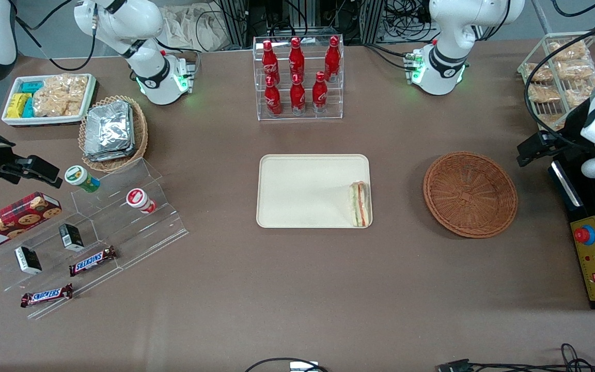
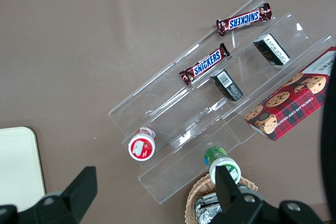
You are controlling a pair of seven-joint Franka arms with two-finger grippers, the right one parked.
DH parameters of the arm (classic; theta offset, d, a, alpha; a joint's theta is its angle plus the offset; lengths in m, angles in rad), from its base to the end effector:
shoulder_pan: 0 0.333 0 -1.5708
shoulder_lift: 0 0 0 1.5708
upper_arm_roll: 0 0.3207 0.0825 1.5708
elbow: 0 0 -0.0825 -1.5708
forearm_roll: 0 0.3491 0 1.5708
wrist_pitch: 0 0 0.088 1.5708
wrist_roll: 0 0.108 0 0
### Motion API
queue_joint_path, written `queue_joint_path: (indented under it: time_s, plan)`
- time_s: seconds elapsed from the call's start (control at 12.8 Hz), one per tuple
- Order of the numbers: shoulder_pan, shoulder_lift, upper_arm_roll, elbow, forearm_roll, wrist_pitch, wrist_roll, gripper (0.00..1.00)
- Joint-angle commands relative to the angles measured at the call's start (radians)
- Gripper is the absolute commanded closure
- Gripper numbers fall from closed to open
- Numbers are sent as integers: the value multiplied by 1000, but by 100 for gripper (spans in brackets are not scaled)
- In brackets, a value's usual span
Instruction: Place sandwich from basket to tray
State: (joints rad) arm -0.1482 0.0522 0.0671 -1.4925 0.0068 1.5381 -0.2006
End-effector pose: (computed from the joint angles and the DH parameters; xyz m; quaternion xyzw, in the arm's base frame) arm 0.5314 -0.0435 0.6320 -0.9982 -0.0598 0.0025 0.0056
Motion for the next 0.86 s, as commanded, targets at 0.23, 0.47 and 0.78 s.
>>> queue_joint_path:
  time_s: [0.23, 0.47, 0.78]
  plan:
    - [-13, -17, 8, -9, -5, 5, 9, 0]
    - [1, -8, 3, -12, -42, 8, 7, 0]
    - [27, -6, -13, -14, -59, 5, 16, 0]
